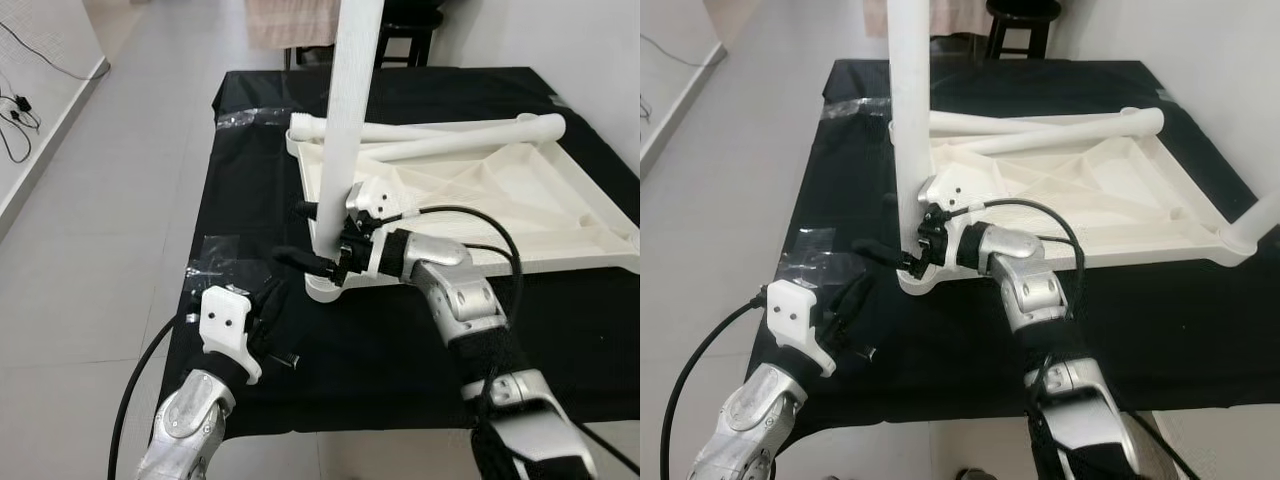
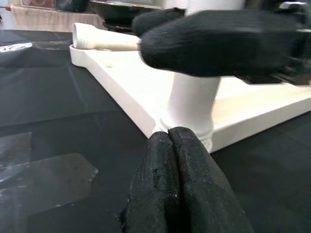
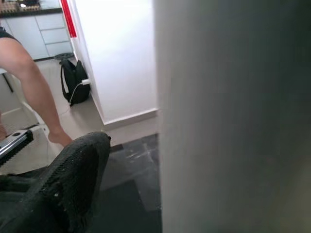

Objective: Building children table

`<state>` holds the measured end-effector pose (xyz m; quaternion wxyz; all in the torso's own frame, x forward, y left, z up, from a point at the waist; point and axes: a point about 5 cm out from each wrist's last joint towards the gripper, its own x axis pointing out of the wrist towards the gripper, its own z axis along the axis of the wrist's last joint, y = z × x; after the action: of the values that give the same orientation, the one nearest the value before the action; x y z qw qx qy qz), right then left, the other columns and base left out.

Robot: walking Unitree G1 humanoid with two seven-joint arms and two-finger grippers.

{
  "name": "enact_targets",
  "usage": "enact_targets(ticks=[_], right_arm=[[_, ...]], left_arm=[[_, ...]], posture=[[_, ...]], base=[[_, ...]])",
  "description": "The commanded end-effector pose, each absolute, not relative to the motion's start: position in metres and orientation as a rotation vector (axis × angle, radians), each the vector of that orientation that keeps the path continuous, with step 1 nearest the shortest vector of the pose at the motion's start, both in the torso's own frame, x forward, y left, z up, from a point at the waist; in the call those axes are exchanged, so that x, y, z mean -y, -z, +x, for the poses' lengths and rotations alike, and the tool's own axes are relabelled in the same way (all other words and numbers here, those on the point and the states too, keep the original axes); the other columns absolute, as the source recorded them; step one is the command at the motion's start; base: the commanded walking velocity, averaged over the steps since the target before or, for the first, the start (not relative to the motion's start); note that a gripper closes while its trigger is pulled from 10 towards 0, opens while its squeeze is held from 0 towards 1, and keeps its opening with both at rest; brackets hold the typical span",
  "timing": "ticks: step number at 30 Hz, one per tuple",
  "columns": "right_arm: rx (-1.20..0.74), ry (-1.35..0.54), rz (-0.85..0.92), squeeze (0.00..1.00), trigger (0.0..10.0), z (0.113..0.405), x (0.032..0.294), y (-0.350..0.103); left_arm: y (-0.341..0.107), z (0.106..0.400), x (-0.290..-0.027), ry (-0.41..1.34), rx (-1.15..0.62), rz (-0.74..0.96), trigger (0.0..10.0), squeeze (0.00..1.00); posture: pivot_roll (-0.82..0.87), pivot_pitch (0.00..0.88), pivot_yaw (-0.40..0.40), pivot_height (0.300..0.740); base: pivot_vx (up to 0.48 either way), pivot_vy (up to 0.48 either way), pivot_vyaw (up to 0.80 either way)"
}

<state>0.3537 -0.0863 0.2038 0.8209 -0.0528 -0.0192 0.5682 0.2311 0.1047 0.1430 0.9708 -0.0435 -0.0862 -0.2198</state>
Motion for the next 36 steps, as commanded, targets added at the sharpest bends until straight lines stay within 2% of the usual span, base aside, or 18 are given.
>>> enact_targets(ticks=[1, 2, 9, 16, 17, 19, 20, 21, 22, 23, 25, 28, 32, 34, 36], right_arm=[[0.031, -1.241, -0.108, 0.0, 10.0, 0.359, 0.084, -0.203], [0.023, -1.272, -0.09, 0.0, 0.0, 0.363, 0.086, -0.206], [0.002, -1.316, -0.052, 0.0, 0.0, 0.368, 0.094, -0.212], [-0.035, -1.23, -0.058, 0.0, 0.0, 0.369, 0.116, -0.195], [-0.073, -1.058, -0.094, 0.0, 0.0, 0.365, 0.133, -0.173], [-0.073, -1.058, -0.094, 0.0, 0.0, 0.365, 0.133, -0.173], [-0.088, -0.971, -0.11, 0.0, 0.0, 0.363, 0.138, -0.163], [-0.11, -0.747, -0.148, 0.0, 0.0, 0.357, 0.14, -0.147], [-0.139, -0.492, -0.108, 0.0, 0.0, 0.348, 0.143, -0.136], [-0.139, -0.492, -0.108, 0.0, 0.0, 0.348, 0.143, -0.136], [-0.152, -0.346, -0.061, 0.0, 0.0, 0.314, 0.132, -0.133], [-0.117, -0.439, -0.072, 0.0, 0.0, 0.304, 0.118, -0.144], [-0.135, -0.464, -0.115, 0.0, 0.0, 0.314, 0.115, -0.142], [-0.143, -0.464, -0.097, 0.0, 10.0, 0.321, 0.109, -0.141], [-0.138, -0.462, -0.084, 0.0, 10.0, 0.322, 0.108, -0.143]], left_arm=[[-0.141, 0.229, -0.105, 0.439, 0.161, -0.093, 10.0, 0.0], [-0.141, 0.229, -0.105, 0.439, 0.16, -0.092, 10.0, 0.0], [-0.141, 0.228, -0.104, 0.439, 0.159, -0.091, 10.0, 0.0], [-0.14, 0.226, -0.104, 0.442, 0.157, -0.093, 10.0, 0.0], [-0.14, 0.225, -0.104, 0.441, 0.157, -0.093, 10.0, 0.0], [-0.14, 0.225, -0.104, 0.441, 0.157, -0.093, 10.0, 0.0], [-0.14, 0.225, -0.104, 0.441, 0.156, -0.093, 10.0, 0.0], [-0.14, 0.225, -0.104, 0.442, 0.155, -0.092, 10.0, 0.0], [-0.14, 0.225, -0.105, 0.443, 0.155, -0.092, 10.0, 0.0], [-0.14, 0.225, -0.105, 0.443, 0.155, -0.092, 10.0, 0.0], [-0.14, 0.226, -0.108, 0.443, 0.153, -0.088, 10.0, 0.0], [-0.14, 0.227, -0.109, 0.443, 0.151, -0.087, 10.0, 0.0], [-0.139, 0.23, -0.107, 0.461, 0.147, -0.103, 10.0, 0.0], [-0.14, 0.231, -0.107, 0.453, 0.15, -0.104, 10.0, 0.0], [-0.14, 0.231, -0.107, 0.45, 0.151, -0.101, 10.0, 0.0]], posture=[[0.06, 0.132, -0.049, 0.74], [0.06, 0.131, -0.05, 0.74], [0.06, 0.137, -0.048, 0.74], [0.07, 0.142, -0.042, 0.74], [0.06, 0.143, -0.042, 0.74], [0.06, 0.143, -0.042, 0.74], [0.06, 0.144, -0.042, 0.74], [0.06, 0.144, -0.044, 0.74], [0.07, 0.147, -0.04, 0.74], [0.07, 0.147, -0.04, 0.74], [0.06, 0.153, -0.022, 0.74], [0.04, 0.139, -0.014, 0.74], [0.04, 0.137, -0.03, 0.74], [0.05, 0.137, -0.031, 0.74], [0.05, 0.137, -0.031, 0.74]], base=[[0.0, 0.0, 0.0], [0.0, 0.0, 0.0], [0.0, 0.0, 0.0], [0.0, 0.0, 0.0], [0.0, 0.0, 0.0], [0.0, 0.0, 0.0], [0.0, 0.0, 0.0], [0.0, 0.0, 0.0], [0.0, 0.0, 0.0], [0.0, 0.0, 0.0], [0.0, 0.0, 0.0], [0.0, 0.0, 0.0], [0.0, 0.0, 0.0], [0.0, 0.0, 0.0], [0.0, 0.0, 0.0]])
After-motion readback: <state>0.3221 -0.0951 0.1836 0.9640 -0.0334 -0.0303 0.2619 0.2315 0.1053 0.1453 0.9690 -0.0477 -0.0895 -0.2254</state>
